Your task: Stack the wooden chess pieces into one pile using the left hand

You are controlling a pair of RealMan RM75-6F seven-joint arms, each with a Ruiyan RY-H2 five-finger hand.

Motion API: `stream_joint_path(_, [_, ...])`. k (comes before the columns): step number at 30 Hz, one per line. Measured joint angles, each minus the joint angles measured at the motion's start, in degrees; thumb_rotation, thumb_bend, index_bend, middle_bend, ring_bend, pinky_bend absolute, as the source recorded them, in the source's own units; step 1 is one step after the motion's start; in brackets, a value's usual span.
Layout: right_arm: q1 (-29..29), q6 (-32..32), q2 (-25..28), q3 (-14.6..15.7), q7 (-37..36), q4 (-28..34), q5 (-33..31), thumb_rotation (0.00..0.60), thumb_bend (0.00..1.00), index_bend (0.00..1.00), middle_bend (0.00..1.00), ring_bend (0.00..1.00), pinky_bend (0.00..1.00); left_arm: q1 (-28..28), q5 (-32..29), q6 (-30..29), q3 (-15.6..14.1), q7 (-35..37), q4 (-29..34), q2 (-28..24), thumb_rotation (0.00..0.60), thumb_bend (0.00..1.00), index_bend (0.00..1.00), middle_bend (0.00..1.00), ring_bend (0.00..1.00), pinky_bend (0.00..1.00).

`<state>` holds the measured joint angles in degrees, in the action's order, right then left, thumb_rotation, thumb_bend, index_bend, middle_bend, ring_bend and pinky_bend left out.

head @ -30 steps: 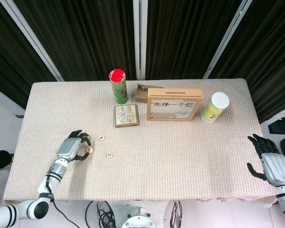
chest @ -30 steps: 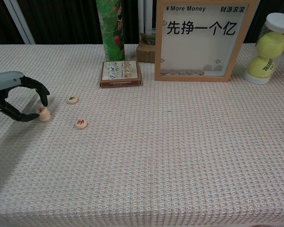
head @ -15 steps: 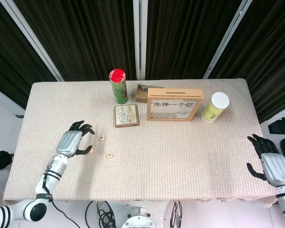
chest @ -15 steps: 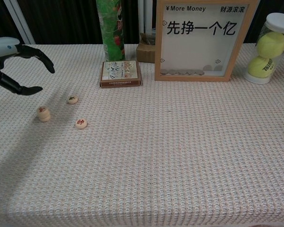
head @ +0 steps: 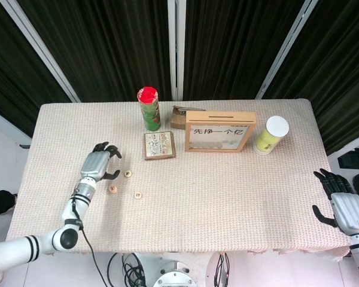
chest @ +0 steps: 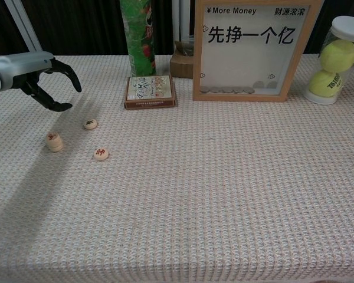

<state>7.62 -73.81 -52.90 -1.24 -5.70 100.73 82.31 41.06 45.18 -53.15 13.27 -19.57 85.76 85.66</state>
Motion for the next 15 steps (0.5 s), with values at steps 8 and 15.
stream_joint_path(8, [-0.04,-0.03,0.03,0.11,-0.09,0.00,0.33,0.600,0.34,0.00,0.00,0.00,0.00,1.69,-3.32,2.20,-0.86,-1.53,-1.47,1.20,0.600,0.26,0.36,0.16,0.00,0.01])
stream_joint_path(15, [0.04,0.16,-0.09,0.19,0.36,0.18,0.38,0.600,0.34,0.00,0.00,0.00,0.00,3.52,-5.31,3.21,-1.38,-3.81,-0.99,0.97,0.600,0.26,0.36,0.16,0.00,0.01])
